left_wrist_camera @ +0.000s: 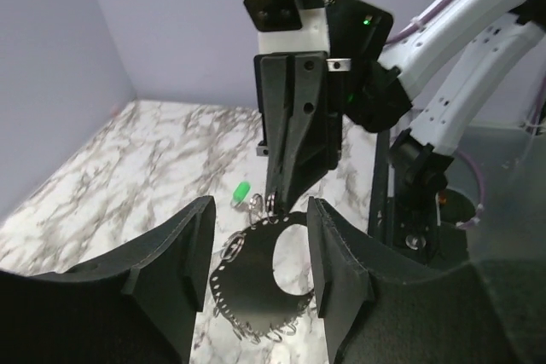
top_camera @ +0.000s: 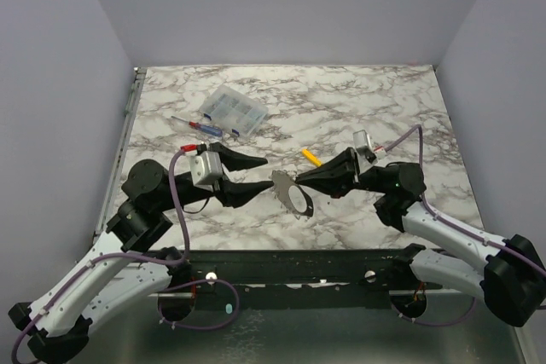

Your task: Put the keys on the keyring

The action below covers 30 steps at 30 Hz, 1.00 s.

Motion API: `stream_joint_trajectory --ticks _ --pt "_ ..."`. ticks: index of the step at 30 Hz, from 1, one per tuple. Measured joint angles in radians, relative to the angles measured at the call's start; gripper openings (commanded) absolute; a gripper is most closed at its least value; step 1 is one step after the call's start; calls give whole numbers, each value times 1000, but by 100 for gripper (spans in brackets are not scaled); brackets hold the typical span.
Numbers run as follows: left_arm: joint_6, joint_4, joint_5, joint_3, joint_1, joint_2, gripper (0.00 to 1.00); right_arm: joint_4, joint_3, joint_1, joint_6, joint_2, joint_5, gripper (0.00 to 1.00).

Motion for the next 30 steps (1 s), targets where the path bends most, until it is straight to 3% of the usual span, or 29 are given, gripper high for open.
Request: stream_joint_trajectory --ticks 7,13,19,30 --pt "-145 224 80 -153 0 -41 49 269 -11 0 243 25 35 1" --pt "-227 389 95 -245 -22 0 32 423 -11 0 395 86 67 1" --pt "-290 547 87 -287 -39 21 25 463 -11 0 468 115 85 1" --pt "-325 695 18 -291 -69 87 26 474 -11 0 513 159 88 1"
